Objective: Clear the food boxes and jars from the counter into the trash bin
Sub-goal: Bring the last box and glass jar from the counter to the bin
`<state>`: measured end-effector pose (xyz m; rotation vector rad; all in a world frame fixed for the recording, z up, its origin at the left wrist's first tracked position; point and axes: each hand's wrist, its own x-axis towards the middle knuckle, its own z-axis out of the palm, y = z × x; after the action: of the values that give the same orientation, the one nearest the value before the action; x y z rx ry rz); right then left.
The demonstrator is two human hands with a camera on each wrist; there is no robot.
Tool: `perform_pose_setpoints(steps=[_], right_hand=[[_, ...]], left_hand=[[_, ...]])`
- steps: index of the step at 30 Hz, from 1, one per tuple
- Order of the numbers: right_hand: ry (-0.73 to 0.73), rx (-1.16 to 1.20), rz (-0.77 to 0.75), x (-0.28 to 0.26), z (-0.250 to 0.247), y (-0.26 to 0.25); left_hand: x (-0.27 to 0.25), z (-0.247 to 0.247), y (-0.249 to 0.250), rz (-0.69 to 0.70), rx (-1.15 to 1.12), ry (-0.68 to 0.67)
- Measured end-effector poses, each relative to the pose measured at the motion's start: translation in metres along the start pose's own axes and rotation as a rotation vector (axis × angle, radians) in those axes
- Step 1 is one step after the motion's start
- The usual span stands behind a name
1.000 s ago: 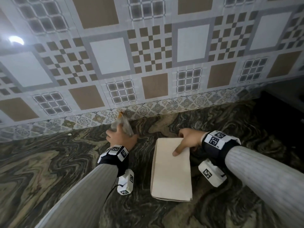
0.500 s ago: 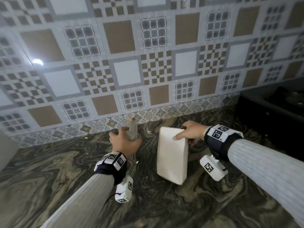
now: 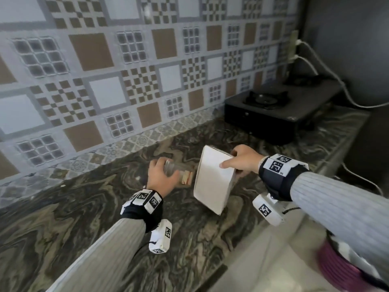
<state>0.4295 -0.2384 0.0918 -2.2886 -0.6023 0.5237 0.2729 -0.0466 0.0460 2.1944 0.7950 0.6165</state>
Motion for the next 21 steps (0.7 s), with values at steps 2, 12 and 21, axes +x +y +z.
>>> perform_pose_setpoints(steps=[2, 12, 21], right_hand=[[0.066, 0.01, 0.051, -0.021, -0.021, 0.021], [0.343, 0.09, 0.355, -0.12, -0.14, 0.166], [0.439, 0.101, 0.629, -0.204, -0.233, 0.331]], left_hand=[[-0.008, 0.02, 0.022, 0.088, -0.006, -0.061], [-0.058, 0.158, 0.147, 0.329, -0.139, -0.328], [-0.136, 0.335, 0.253, 0.327, -0.118, -0.525]])
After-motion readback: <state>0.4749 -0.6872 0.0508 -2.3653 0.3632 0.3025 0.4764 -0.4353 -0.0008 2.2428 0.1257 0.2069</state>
